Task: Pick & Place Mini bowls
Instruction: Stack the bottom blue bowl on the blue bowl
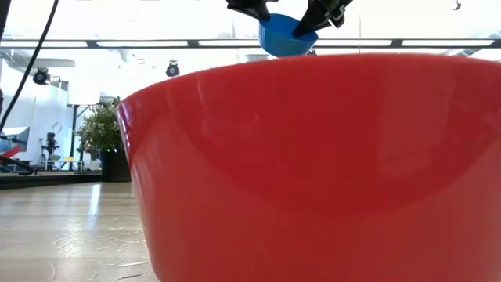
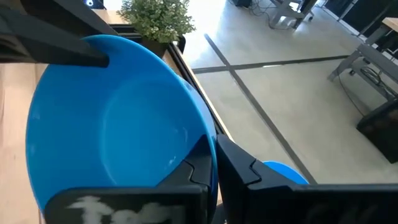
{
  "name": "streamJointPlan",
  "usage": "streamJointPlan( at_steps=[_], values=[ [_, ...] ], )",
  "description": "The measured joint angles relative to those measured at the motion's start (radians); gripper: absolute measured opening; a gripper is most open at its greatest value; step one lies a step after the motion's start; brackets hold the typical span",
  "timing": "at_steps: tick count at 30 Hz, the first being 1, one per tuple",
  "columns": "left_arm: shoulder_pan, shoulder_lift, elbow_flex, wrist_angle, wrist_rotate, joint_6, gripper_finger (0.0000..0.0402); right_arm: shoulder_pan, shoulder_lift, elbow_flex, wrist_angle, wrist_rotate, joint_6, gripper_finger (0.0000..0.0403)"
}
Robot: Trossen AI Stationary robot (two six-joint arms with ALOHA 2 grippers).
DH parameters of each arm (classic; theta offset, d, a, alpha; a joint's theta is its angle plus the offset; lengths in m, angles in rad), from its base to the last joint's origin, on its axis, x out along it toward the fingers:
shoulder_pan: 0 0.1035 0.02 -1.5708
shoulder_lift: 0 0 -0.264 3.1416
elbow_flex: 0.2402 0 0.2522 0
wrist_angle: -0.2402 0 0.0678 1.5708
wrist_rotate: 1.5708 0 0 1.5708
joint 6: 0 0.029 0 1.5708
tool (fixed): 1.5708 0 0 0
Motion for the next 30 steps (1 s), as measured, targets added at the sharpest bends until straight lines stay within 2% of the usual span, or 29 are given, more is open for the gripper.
streamJointPlan(
  at_steps=[7,17,25,30],
  values=[
    [0.001,0.0,0.0,0.034,0.023,0.005,0.0082,-0.009,-0.001,0.0,-0.011,-0.001,0.007,0.0008],
    [-0.02,-0.018,0.0,0.031,0.017,0.002,0.0084,-0.089,-0.004,0.053,-0.136,-0.004,0.027,0.0008],
    [-0.033,-0.043,0.0,0.034,0.017,0.001,0.0084,-0.24,0.009,0.159,-0.26,-0.005,0.006,0.0008],
    [-0.033,-0.049,0.0,0.033,0.018,0.0,0.0084,-0.379,0.066,0.232,-0.348,-0.149,0.01,0.0008]
  ],
)
